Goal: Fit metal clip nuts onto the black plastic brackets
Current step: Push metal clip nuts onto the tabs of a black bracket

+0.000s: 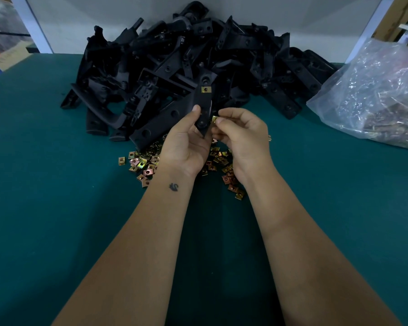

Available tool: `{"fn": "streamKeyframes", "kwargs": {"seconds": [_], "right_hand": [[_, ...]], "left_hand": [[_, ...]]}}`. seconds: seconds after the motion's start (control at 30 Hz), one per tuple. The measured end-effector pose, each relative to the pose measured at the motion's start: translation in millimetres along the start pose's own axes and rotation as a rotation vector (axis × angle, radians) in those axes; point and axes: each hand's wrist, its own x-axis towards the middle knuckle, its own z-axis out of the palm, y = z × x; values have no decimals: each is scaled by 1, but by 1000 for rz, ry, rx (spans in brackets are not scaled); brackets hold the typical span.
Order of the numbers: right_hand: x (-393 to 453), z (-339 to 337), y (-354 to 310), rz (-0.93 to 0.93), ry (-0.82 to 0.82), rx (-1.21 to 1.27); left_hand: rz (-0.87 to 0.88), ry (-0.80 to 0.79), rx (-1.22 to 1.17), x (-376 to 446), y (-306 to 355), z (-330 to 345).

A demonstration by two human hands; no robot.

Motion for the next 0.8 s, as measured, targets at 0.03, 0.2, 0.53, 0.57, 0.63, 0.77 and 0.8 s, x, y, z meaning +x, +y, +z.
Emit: {"fn": "streamKeyframes", "kwargs": {"seconds": [0.03,0.2,0.53,0.57,0.63,0.77,0.8], "right_hand": [[0,0,0,7,-11,5],[-1,-1,0,21,-43,51],[0,-2,-1,51,-12,156],[0,-2,-1,55,-7,162],[0,-2,-1,61,3,167],[-1,-1,-1,69,-17,149],[-1,-1,-2,75,-25,152]], "left_hand": [[-4,-2,12,0,0,0],[-5,-22,62,-1,1,-2],[-30,-20,46,-1,-1,-1],[-32,-21,47,-1,-1,-1],[-32,-18,49,-1,-1,0],[-31,-25,46,-2,1,0],[-30,-30,44,-2,1,0]]}}
